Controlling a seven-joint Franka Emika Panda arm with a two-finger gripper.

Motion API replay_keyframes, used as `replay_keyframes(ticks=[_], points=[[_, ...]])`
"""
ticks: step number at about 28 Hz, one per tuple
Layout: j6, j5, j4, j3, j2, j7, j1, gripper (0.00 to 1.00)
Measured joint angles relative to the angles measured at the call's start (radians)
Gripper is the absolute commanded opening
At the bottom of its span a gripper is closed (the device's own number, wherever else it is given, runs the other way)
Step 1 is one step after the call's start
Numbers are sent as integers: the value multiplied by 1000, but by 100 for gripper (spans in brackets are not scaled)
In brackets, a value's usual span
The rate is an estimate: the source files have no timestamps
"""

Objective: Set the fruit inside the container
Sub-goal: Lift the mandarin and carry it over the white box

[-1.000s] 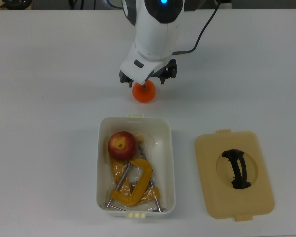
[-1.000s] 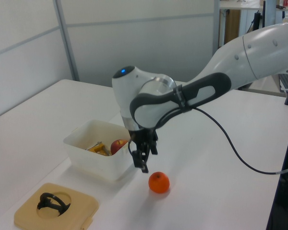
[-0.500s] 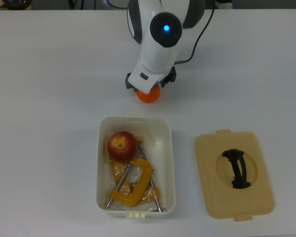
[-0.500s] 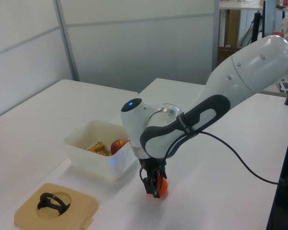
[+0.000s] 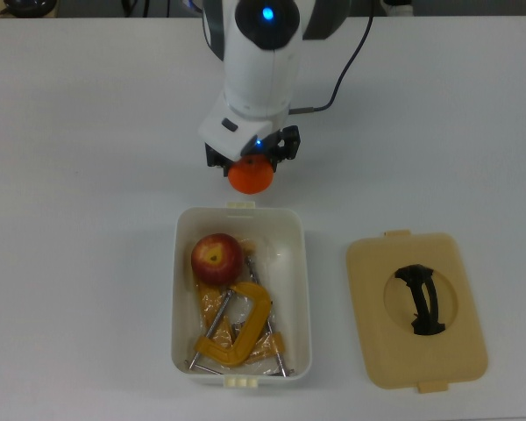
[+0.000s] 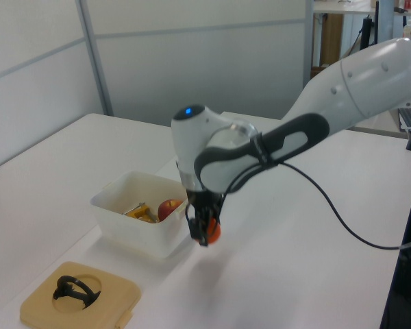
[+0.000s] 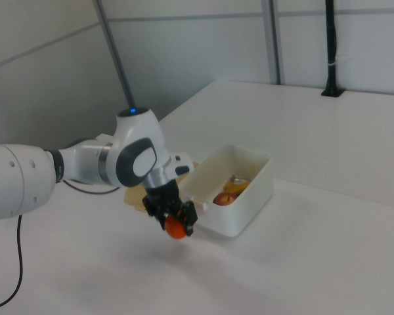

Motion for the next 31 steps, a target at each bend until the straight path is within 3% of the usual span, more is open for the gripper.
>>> replay_keyframes(ticks=[7,14,18,20,21,23,31], points=[[9,-2,99,-1,-26,35,-7,23],[191,-80,113,-1,-18,125,-6,27],[295,-150,113,-1,2,196,-6,40],[331,-185,112,-2,14,229,-7,52],[343,-201,112,-2,19,243,-9,74],[359,-222,112,-2,29,262,-14,100],[369,-228,118,-2,33,307,-26,100]])
